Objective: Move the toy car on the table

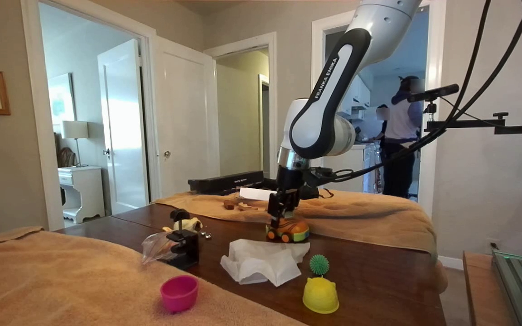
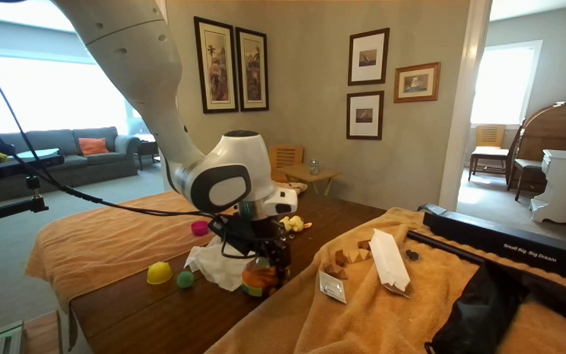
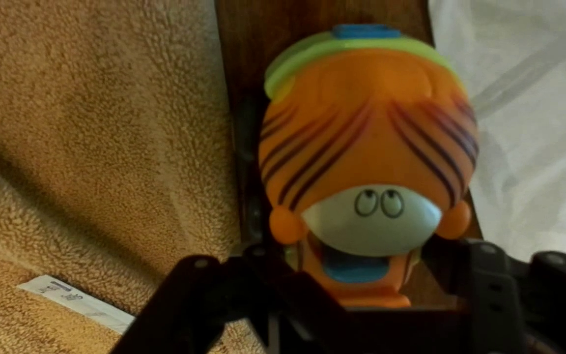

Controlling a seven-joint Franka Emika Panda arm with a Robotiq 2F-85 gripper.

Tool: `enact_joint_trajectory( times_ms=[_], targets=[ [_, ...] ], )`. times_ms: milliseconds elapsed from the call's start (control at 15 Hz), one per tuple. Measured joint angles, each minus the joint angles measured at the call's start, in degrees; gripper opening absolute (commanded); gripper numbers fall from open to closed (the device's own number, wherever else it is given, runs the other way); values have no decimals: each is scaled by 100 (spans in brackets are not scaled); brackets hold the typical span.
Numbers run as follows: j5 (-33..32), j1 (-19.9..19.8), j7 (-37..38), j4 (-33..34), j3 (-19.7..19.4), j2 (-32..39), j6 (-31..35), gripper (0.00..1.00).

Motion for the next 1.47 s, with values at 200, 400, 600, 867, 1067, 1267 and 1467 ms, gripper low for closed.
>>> enact_joint_trajectory(
  times_ms=[200, 400, 600, 867, 1067, 1267, 1467],
  targets=[
    [0, 6, 26, -12, -3, -7, -1, 98],
    [0, 102, 109, -95, 1, -2, -6, 100],
    [-1, 247, 204, -170, 3, -41, -8, 100],
    [-9, 471, 365, -194, -25, -221, -117, 100],
    [-8, 565, 443, -202, -6, -471, -358, 100],
    [-8, 625, 490, -212, 4, -811, -754, 100],
    [-9, 674, 546, -214, 33, -1193, -1243, 100]
  ],
)
